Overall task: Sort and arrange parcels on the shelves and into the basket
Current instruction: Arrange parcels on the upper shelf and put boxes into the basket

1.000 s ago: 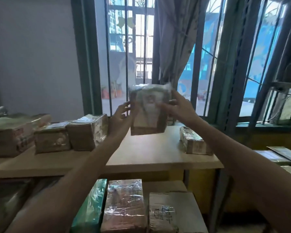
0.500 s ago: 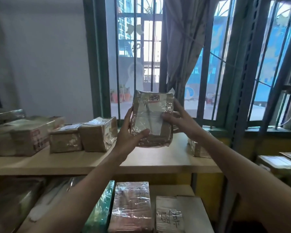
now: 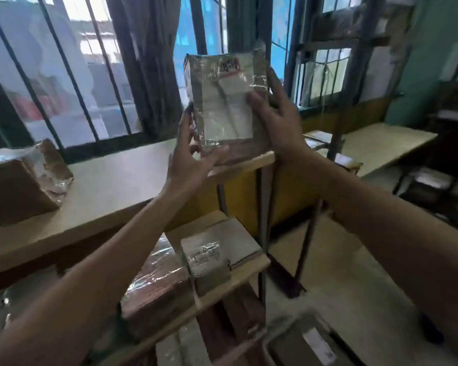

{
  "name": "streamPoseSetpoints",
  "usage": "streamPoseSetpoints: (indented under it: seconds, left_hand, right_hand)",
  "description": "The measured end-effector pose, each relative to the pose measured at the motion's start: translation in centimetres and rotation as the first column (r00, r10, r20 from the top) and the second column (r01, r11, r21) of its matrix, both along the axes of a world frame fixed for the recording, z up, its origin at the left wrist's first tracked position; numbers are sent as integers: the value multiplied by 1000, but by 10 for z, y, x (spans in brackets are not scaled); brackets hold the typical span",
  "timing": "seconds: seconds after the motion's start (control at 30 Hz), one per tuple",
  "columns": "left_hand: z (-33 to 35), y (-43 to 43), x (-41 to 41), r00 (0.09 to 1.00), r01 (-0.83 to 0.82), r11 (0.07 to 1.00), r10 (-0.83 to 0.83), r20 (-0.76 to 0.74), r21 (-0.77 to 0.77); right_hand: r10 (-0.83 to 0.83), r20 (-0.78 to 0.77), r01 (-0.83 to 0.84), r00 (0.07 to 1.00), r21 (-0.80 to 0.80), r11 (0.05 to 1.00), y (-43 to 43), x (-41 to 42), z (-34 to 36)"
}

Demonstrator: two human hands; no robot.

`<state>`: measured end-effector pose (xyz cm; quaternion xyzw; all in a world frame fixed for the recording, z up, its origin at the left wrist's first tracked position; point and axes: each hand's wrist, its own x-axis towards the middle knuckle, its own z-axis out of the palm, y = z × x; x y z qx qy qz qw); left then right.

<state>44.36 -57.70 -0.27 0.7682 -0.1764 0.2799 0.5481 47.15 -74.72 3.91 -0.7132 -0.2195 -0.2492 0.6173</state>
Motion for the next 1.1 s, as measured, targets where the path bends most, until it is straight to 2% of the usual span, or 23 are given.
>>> streamPoseSetpoints:
  seconds: [0.13, 0.23, 0.47, 0.6, 0.73, 0.83, 0.9, 0.97, 1.03, 1.1]
  left_hand:
    - [-26, -59, -5, 979, 202, 979, -202, -10, 9]
    - [-59, -106, -16, 945, 323, 946, -321, -59, 22]
    - [-196, -201, -26, 802, 564, 826, -544, -244, 11]
    - [-328, -245, -39, 656, 673, 740, -610, -443, -22]
    - [-486, -282, -61, 484, 750, 658, -613, -625, -64]
    - [-595, -300, -74, 431, 766, 639, -594, -680, -73]
    - [-661, -313, -84, 346, 764, 626, -606, -716, -160]
    - [-719, -329, -92, 298, 732, 639, -612, -732, -237]
    - [-767, -345, -97, 296, 679, 671, -621, -725, -298]
    - [-805, -357, -102, 305, 638, 694, -626, -717, -334]
  right_hand:
    - [-307, 6, 307, 952, -55, 950, -67, -41, -35]
    - [-472, -72, 467, 879, -79, 881, -114, -71, -70]
    - [-652, -306, 631, 693, -179, 755, -200, -119, -209]
    - [-656, -561, 680, 505, -209, 702, -238, -145, -344]
    - [-599, -726, 728, 339, -201, 655, -268, -185, -509]
    - [-525, -827, 689, 199, -263, 675, -285, -211, -619]
    - [-475, -867, 630, 153, -285, 723, -295, -223, -679]
    - [-424, -894, 585, 144, -268, 765, -303, -233, -732]
    - [-396, -912, 582, 107, -266, 768, -308, -241, -776]
    - [-419, -904, 633, 86, -275, 723, -308, -246, -810]
